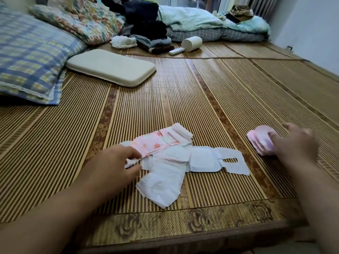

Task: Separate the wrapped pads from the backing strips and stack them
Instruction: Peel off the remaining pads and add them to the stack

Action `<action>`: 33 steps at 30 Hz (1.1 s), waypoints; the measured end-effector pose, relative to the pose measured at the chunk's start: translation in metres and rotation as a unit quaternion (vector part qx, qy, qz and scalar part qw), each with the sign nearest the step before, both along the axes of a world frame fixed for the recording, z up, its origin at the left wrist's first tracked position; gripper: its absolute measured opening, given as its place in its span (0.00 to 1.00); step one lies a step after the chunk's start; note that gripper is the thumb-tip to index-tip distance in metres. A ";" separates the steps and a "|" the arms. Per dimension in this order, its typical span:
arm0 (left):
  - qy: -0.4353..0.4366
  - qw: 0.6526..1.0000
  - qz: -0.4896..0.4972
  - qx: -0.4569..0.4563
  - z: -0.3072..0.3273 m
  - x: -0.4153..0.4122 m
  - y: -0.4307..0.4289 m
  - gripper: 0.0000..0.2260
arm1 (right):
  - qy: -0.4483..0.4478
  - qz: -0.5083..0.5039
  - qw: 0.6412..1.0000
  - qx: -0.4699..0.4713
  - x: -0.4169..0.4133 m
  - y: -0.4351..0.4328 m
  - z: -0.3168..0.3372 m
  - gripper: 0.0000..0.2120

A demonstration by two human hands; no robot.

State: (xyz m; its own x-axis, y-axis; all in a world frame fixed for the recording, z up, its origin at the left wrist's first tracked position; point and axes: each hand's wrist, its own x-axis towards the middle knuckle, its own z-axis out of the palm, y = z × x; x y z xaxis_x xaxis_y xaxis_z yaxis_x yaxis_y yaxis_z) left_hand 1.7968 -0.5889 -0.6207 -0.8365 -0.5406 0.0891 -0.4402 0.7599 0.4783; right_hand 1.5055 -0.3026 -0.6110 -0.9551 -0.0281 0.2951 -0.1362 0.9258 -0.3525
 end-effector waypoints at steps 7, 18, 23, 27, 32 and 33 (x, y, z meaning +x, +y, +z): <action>-0.107 0.986 0.092 -0.083 -0.016 0.003 -0.036 0.25 | -0.043 0.360 0.931 -0.035 0.079 -0.103 0.009 0.16; 0.061 0.997 0.049 -0.010 0.003 0.010 -0.029 0.05 | -0.084 0.488 0.869 0.016 0.133 -0.170 -0.011 0.25; 0.155 0.973 -0.060 0.157 0.036 0.021 -0.009 0.09 | -0.069 0.551 0.831 -0.008 0.156 -0.183 -0.011 0.16; 0.236 0.928 -0.064 0.282 0.054 0.029 -0.004 0.10 | -0.031 0.537 0.842 -0.045 0.158 -0.187 -0.009 0.09; 0.377 0.864 0.072 0.325 0.060 0.036 -0.023 0.14 | -0.167 0.508 0.840 -0.097 0.142 -0.174 0.016 0.11; 0.395 0.842 0.098 0.354 0.059 0.037 -0.029 0.12 | -0.192 0.510 0.831 -0.111 0.139 -0.170 0.022 0.11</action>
State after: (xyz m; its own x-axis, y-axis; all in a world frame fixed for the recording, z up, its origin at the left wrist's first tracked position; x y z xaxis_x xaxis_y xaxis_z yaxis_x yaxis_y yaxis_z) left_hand 1.8339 -0.6178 -0.5620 -0.5559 -0.8129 0.1737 0.1448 0.1111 0.9832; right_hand 1.6441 -0.4726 -0.5890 -0.4926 -0.8665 0.0810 -0.6483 0.3033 -0.6983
